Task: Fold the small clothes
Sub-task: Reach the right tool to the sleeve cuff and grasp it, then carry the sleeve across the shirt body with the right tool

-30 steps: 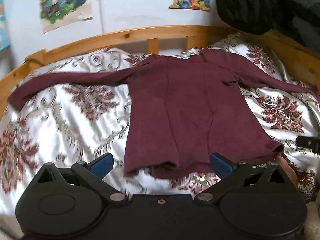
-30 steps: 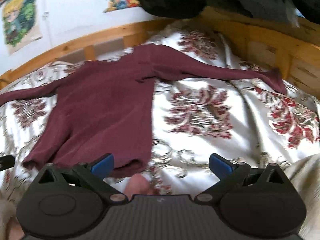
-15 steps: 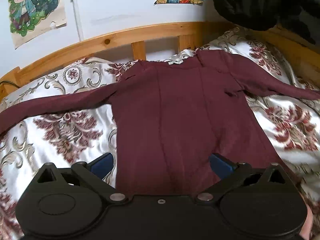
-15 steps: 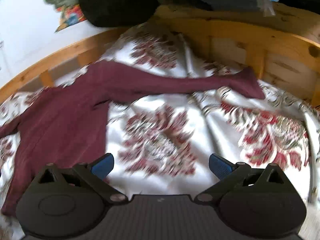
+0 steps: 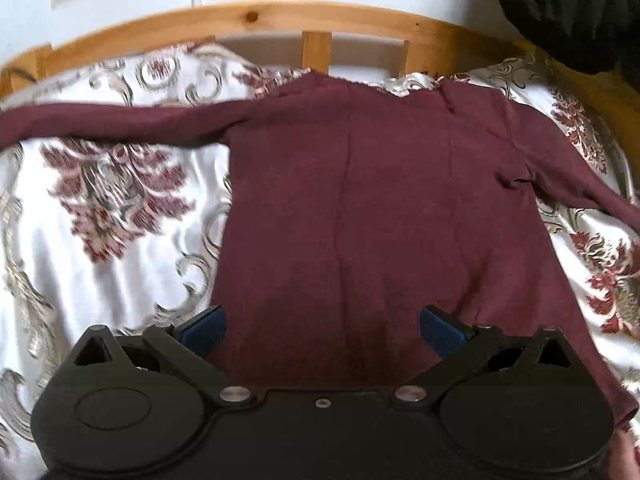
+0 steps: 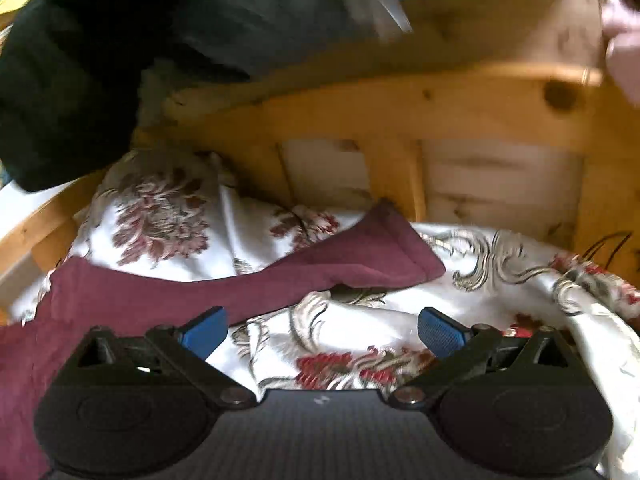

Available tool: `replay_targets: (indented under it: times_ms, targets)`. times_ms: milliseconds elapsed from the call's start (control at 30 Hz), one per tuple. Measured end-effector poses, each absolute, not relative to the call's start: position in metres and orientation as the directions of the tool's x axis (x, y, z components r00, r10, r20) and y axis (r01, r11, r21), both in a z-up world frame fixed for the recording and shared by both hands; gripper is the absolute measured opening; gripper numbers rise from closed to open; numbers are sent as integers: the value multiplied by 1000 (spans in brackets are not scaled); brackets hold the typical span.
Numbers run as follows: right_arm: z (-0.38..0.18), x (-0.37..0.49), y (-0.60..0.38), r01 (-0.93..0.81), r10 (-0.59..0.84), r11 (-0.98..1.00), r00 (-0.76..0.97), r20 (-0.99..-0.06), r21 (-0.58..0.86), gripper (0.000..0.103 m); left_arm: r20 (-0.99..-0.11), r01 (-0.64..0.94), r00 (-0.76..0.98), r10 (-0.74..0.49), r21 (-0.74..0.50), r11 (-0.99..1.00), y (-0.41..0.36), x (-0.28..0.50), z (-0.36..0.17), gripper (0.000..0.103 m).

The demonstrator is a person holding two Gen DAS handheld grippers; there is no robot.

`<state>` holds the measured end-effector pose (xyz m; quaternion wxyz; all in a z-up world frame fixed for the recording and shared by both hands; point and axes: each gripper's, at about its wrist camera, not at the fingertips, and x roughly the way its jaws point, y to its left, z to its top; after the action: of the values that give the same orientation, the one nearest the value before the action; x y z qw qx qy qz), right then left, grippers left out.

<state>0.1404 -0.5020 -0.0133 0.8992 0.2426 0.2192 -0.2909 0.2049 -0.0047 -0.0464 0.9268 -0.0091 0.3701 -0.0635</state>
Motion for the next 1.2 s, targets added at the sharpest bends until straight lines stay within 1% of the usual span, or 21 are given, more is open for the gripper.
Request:
replay_targets:
  times_ms: [67, 200, 267, 333, 400, 433, 500, 533, 567, 600, 633, 667, 733, 933, 1067, 1200]
  targets:
    - [-19, 148, -514, 619, -418, 733, 737, -531, 282, 103, -694, 116, 707, -134, -73, 991, -5, 206, -50, 102]
    - [-19, 169, -510, 600, -486, 799, 686, -542, 44, 102, -705, 123, 696, -137, -71, 990, -6, 208, -54, 102]
    - [-19, 185, -508, 558, -493, 828, 666, -560, -65, 94, -708, 117, 693, -136, -76, 990, -5, 210, -54, 102]
    - [-22, 201, -509, 506, -494, 848, 647, -581, -157, 90, -712, 110, 687, -140, -89, 990, -3, 210, -55, 102]
    - [-24, 207, -508, 461, -470, 868, 639, -609, -186, 84, -714, 101, 685, -144, -103, 990, -1, 211, -54, 102]
    - [-26, 212, -509, 436, -451, 879, 633, -629, -193, 78, -714, 98, 685, -145, -108, 989, 0, 211, -54, 102]
    - [-32, 222, -510, 384, -426, 897, 618, -661, -219, 71, -712, 94, 686, -149, -116, 989, 1, 210, -53, 102]
    - [-34, 226, -509, 365, -423, 901, 614, -667, -235, 61, -711, 92, 688, -150, -119, 989, 2, 210, -52, 102]
    - [-32, 228, -508, 350, -414, 906, 613, -673, -239, 44, -710, 91, 689, -150, -121, 989, 2, 210, -52, 102]
    - [-31, 231, -508, 332, -401, 912, 609, -684, -239, 33, -709, 89, 689, -150, -122, 988, 3, 210, -52, 102]
    - [-30, 232, -507, 317, -394, 916, 604, -693, -245, 15, -709, 88, 689, -151, -124, 988, 3, 210, -51, 102]
    - [-27, 235, -505, 298, -395, 917, 598, -697, -265, 4, -707, 87, 690, -152, -127, 988, 3, 210, -50, 102]
    - [-20, 235, -502, 272, -401, 916, 600, -692, -295, 4, -700, 86, 696, -159, -139, 987, 5, 208, -48, 102]
    - [26, 218, -480, 179, -343, 938, 619, -707, -299, 4, -686, 81, 708, -167, -156, 984, 10, 205, -39, 102]
    - [68, 205, -457, 95, -148, 989, 640, -754, -113, 4, -678, 90, 712, -184, -172, 981, 13, 201, -33, 102]
    - [95, 202, -420, 3, 54, 997, 626, -778, 71, 3, -661, 105, 720, -211, -197, 975, 16, 195, -26, 102]
